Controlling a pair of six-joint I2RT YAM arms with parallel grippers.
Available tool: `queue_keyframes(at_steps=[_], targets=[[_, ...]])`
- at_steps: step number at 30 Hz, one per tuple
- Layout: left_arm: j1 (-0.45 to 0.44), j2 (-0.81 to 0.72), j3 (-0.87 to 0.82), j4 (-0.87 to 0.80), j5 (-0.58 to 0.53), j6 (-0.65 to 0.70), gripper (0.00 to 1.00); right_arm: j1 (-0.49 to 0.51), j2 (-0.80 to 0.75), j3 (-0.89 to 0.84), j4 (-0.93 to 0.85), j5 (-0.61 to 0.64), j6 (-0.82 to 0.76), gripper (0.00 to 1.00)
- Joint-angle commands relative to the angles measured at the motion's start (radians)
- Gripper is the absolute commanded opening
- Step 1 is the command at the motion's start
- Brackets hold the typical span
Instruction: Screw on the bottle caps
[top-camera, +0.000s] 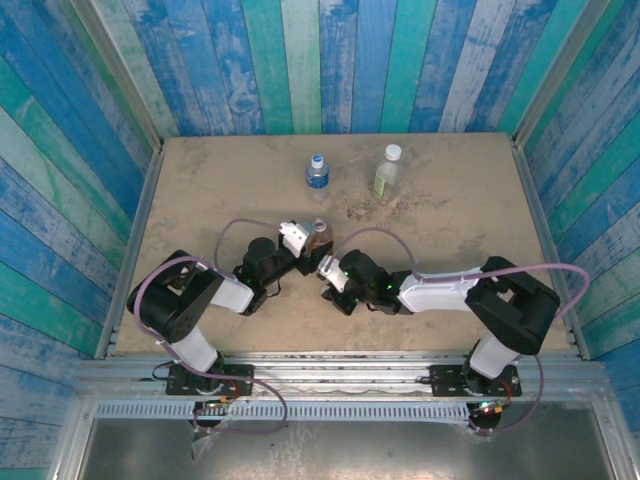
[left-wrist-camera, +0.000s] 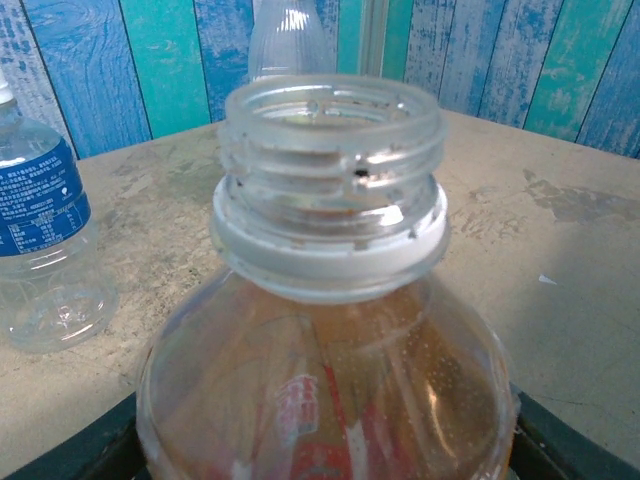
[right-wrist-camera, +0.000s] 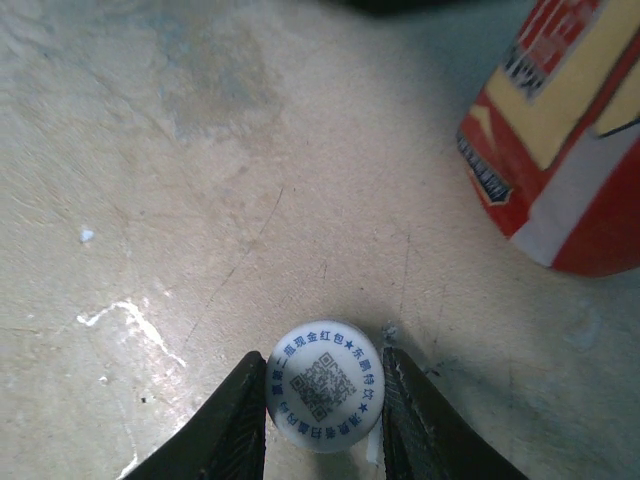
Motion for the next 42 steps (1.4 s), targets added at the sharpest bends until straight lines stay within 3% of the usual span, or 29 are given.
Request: queue_keyframes(at_steps=[1,9,18,32,42], targets=[[-0.003,-0.002,0.005,-0.058,0.009,0.022,0.64,0.008,-0.08,-0.021,-0.055,0.042,0.028,0.29],[-0.002,0.004,0.011,-0.049,0.088,0.027,0.64,-0.009,-0.249,0.036,-0.286,0.114,0.079,0.28],[-0.003,0.028,0.02,-0.033,0.154,0.02,0.63,-0.028,-0.309,0.228,-0.513,0.188,0.113,0.29],[-0.003,0.036,0.019,-0.031,0.169,0.028,0.63,-0.103,-0.172,0.554,-0.652,0.12,0.025,0.29],[-0.003,0.04,0.02,-0.036,0.185,0.034,0.63,-0.135,-0.071,0.661,-0.718,0.066,0.002,0.3]])
